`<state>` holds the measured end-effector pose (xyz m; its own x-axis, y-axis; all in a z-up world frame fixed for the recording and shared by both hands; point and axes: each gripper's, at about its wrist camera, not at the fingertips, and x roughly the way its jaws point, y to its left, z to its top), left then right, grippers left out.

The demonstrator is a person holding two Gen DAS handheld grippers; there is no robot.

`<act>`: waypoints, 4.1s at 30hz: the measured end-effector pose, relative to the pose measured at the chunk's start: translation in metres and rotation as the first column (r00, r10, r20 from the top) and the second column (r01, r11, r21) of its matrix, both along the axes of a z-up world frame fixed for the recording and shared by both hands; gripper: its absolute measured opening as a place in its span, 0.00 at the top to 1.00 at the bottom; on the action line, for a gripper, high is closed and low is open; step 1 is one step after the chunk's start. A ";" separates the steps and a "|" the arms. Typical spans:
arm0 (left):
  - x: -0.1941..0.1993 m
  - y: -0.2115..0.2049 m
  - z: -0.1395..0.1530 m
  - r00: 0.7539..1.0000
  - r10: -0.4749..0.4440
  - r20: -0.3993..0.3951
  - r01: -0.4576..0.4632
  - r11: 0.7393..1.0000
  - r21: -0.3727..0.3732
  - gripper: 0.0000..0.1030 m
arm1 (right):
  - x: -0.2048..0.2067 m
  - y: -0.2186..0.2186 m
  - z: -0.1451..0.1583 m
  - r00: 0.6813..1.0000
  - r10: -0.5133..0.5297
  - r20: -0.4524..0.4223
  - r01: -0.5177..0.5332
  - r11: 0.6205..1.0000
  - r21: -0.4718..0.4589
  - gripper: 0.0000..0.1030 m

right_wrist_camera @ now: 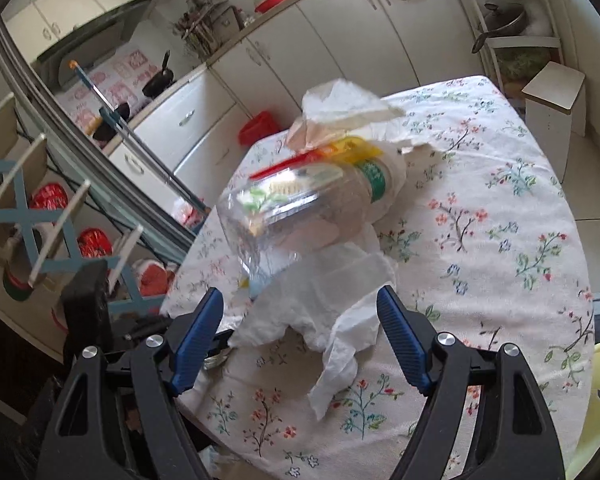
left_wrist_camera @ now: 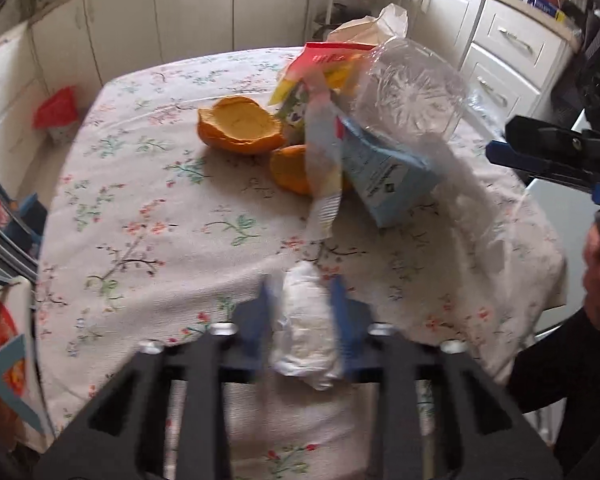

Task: Collect trash
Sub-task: 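Grasp the crumpled clear plastic wrap with the left tool, then grasp the clear green-capped water bottle with the right tool while the left holds the wrap, then carry the water bottle to the yellow bucket and open the right tool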

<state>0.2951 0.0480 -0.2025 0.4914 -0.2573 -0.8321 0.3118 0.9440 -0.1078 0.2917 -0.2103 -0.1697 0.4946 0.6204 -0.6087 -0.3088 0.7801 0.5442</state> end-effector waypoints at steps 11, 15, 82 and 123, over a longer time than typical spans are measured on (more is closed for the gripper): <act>0.023 0.032 0.029 0.987 0.147 0.070 -0.137 0.982 -0.129 0.81 | 0.014 -0.014 -0.003 0.997 -0.069 -0.044 0.072 0.995 0.070 0.26; 0.036 0.034 0.029 0.986 0.158 0.053 -0.146 0.973 -0.180 0.81 | 0.015 -0.010 -0.006 0.998 -0.046 -0.052 0.049 0.997 0.062 0.26; 0.017 0.052 0.044 0.985 0.159 0.072 -0.137 0.962 -0.237 0.81 | 0.092 0.063 0.009 0.910 -0.118 -0.398 0.031 0.975 -0.219 0.29; -0.002 0.008 0.054 0.968 0.095 0.230 -0.077 0.993 -0.086 0.81 | -0.014 -0.017 -0.020 0.972 -0.016 -0.233 -0.012 0.993 -0.119 0.48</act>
